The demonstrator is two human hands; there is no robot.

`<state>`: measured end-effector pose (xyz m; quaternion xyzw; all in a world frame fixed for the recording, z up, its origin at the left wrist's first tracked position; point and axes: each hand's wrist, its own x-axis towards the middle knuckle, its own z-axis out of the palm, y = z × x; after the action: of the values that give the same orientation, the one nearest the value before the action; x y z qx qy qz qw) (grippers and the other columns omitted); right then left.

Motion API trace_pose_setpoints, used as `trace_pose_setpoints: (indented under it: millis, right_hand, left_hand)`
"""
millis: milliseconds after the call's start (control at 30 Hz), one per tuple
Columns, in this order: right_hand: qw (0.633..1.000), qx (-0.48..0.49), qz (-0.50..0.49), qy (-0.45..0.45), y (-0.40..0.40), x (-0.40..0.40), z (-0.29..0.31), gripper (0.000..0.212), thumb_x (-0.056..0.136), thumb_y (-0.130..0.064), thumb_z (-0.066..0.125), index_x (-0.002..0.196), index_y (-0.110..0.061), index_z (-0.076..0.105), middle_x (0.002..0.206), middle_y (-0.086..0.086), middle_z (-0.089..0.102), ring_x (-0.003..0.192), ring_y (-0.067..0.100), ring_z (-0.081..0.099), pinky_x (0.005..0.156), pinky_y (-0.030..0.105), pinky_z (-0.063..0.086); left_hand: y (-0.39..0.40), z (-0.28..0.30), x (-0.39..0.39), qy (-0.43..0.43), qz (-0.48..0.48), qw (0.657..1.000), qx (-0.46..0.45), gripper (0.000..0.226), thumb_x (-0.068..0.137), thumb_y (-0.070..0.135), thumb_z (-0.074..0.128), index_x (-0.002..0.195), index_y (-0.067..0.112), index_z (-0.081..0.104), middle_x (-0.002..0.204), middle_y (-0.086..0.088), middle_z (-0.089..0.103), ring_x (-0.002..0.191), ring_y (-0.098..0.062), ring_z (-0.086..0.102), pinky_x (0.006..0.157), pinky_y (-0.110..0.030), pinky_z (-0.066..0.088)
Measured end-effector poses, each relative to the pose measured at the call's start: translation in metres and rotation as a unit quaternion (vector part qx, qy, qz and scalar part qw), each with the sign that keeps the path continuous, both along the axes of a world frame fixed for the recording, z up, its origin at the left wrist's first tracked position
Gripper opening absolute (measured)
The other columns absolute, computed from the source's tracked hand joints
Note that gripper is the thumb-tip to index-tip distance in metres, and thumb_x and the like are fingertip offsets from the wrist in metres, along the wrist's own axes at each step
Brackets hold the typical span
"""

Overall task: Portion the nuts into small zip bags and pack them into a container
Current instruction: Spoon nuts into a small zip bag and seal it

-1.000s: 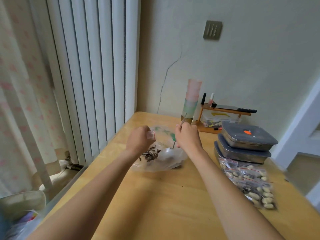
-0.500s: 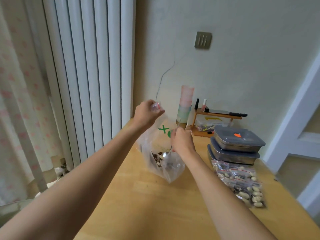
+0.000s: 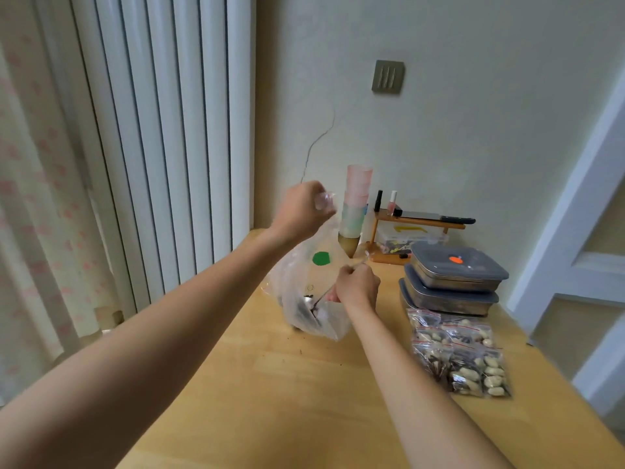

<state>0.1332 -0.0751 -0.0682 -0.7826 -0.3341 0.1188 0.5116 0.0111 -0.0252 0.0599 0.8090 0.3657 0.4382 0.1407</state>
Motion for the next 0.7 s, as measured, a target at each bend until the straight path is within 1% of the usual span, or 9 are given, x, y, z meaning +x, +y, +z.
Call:
trace_pose_setpoints:
  millis: [67, 133, 200, 267, 333, 400, 533, 633, 700]
  right_hand:
    - [0.999, 0.014, -0.008, 0.042, 0.000, 0.002, -0.005, 0.038, 0.106, -0.023, 0.040, 0.092, 0.001, 0.067, 0.058, 0.009, 0.071, 0.046, 0.018, 0.069, 0.067, 0.033, 0.064]
    - [0.998, 0.017, -0.005, 0.064, 0.002, 0.002, -0.008, 0.036, 0.106, -0.023, 0.041, 0.092, -0.002, 0.066, 0.052, 0.006, 0.069, 0.049, 0.020, 0.070, 0.071, 0.041, 0.065]
    - [0.998, 0.019, 0.001, 0.064, 0.002, 0.001, -0.006, 0.035, 0.105, -0.024, 0.041, 0.093, -0.002, 0.066, 0.050, 0.004, 0.068, 0.054, 0.021, 0.072, 0.073, 0.042, 0.065]
    - [0.998, 0.032, 0.000, 0.052, 0.003, 0.000, -0.002, 0.036, 0.101, -0.026, 0.041, 0.091, -0.002, 0.066, 0.055, 0.007, 0.070, 0.063, 0.027, 0.073, 0.073, 0.043, 0.064]
    - [0.999, 0.034, 0.005, 0.033, 0.006, 0.002, 0.000, 0.038, 0.099, -0.028, 0.041, 0.087, -0.002, 0.066, 0.065, 0.011, 0.071, 0.065, 0.027, 0.070, 0.071, 0.038, 0.062]
    - [1.000, 0.018, 0.019, 0.013, 0.006, 0.003, 0.004, 0.036, 0.101, -0.028, 0.044, 0.086, -0.003, 0.066, 0.067, 0.010, 0.071, 0.061, 0.023, 0.068, 0.064, 0.032, 0.059]
    - [0.999, -0.001, 0.038, 0.011, 0.005, 0.010, 0.004, 0.032, 0.103, -0.028, 0.049, 0.090, -0.004, 0.066, 0.076, 0.012, 0.074, 0.047, 0.021, 0.071, 0.059, 0.040, 0.064]
    - [0.999, -0.003, 0.045, -0.002, 0.001, 0.016, 0.004, 0.034, 0.105, -0.030, 0.049, 0.091, -0.004, 0.066, 0.068, 0.009, 0.074, 0.046, 0.020, 0.070, 0.061, 0.040, 0.064]
    - [0.998, 0.000, 0.055, -0.008, -0.003, 0.019, 0.008, 0.032, 0.106, -0.029, 0.050, 0.092, -0.004, 0.065, 0.065, 0.008, 0.073, 0.048, 0.020, 0.070, 0.062, 0.041, 0.064]
  left_hand:
    - [-0.001, -0.003, -0.011, 0.120, 0.172, 0.974, 0.080, 0.011, 0.092, 0.015, 0.057, 0.100, 0.010, 0.062, 0.116, -0.014, 0.057, 0.106, -0.032, 0.052, 0.087, -0.042, 0.046]
    - [-0.009, -0.008, -0.023, 0.202, 0.296, 0.917, 0.176, 0.017, 0.083, 0.006, 0.047, 0.098, 0.012, 0.054, 0.130, -0.018, 0.043, 0.123, -0.038, 0.039, 0.096, -0.046, 0.038]
    - [-0.017, -0.014, -0.028, 0.217, 0.285, 0.890, 0.281, 0.025, 0.079, 0.005, 0.053, 0.103, 0.013, 0.056, 0.131, -0.016, 0.041, 0.124, -0.036, 0.037, 0.097, -0.046, 0.038]
    - [-0.022, -0.026, -0.022, 0.221, 0.171, 0.892, 0.356, 0.030, 0.079, 0.004, 0.062, 0.107, 0.011, 0.056, 0.117, -0.012, 0.050, 0.106, -0.029, 0.046, 0.085, -0.040, 0.046]
    - [-0.033, -0.039, -0.014, 0.235, 0.011, 0.930, 0.282, 0.024, 0.085, 0.007, 0.062, 0.107, 0.012, 0.053, 0.101, -0.009, 0.057, 0.086, -0.025, 0.053, 0.070, -0.039, 0.051]
    - [-0.032, -0.054, -0.006, 0.249, -0.053, 0.957, 0.142, 0.018, 0.089, 0.014, 0.060, 0.105, 0.012, 0.052, 0.096, -0.008, 0.060, 0.080, -0.029, 0.058, 0.064, -0.040, 0.050]
    - [0.002, -0.088, -0.007, 0.289, 0.035, 0.957, 0.002, 0.014, 0.090, 0.006, 0.054, 0.104, 0.007, 0.055, 0.094, -0.008, 0.063, 0.087, -0.030, 0.064, 0.071, -0.040, 0.056]
    - [0.015, -0.106, -0.024, 0.418, 0.085, 0.889, -0.168, 0.019, 0.095, 0.008, 0.056, 0.112, 0.003, 0.064, 0.105, -0.012, 0.064, 0.099, -0.028, 0.066, 0.077, -0.031, 0.051]
    - [0.013, -0.115, -0.034, 0.494, 0.072, 0.827, -0.260, 0.033, 0.100, 0.016, 0.055, 0.131, 0.002, 0.060, 0.128, -0.012, 0.062, 0.120, -0.028, 0.061, 0.095, -0.031, 0.050]
